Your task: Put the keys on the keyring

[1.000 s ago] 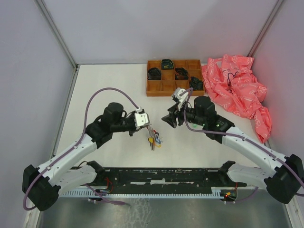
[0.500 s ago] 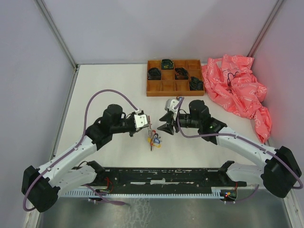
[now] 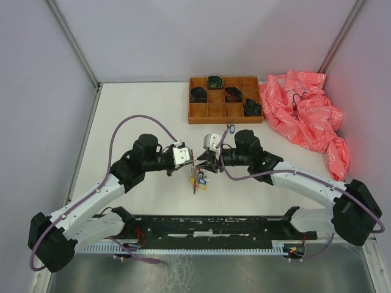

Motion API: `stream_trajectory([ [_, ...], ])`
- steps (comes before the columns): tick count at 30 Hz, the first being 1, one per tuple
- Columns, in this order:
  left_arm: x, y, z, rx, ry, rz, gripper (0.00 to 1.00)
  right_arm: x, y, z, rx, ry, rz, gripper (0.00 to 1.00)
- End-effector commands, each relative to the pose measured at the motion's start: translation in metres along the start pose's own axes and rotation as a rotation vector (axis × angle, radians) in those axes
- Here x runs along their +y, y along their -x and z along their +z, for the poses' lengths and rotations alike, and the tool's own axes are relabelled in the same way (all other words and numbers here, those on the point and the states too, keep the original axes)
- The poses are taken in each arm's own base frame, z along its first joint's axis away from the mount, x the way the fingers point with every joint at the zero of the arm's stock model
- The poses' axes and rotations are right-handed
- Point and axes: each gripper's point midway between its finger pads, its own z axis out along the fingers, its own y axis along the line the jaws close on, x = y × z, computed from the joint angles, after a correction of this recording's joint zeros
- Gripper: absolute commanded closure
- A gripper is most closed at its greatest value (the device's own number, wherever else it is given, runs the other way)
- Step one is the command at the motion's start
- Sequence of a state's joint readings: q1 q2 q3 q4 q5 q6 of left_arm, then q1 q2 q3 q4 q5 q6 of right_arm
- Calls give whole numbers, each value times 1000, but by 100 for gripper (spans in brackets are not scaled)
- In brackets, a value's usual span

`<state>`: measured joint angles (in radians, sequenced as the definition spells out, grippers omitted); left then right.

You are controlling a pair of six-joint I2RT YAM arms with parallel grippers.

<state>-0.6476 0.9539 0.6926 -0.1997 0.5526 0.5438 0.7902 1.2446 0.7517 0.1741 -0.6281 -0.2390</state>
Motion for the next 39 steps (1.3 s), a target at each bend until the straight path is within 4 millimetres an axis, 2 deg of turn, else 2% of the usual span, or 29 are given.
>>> stream_trajectory([
  [1, 5, 24, 1, -84, 3, 34, 97, -15, 33, 4, -85, -39, -80, 62],
  [7, 4, 23, 2, -83, -6, 31, 97, -14, 32, 5, -86, -32, -81, 66],
  [12, 3, 24, 2, -87, -16, 31, 97, -13, 31, 7, -86, -19, -76, 79],
  [18, -1, 25, 3, -95, -35, 34, 97, -12, 31, 7, -83, -10, -80, 98],
  [26, -4, 23, 4, -96, -54, 33, 96, -9, 34, 7, -100, 5, -73, 99],
  [39, 3, 18, 9, -68, -30, -6, 93, -1, 42, 8, -138, 44, -55, 99],
])
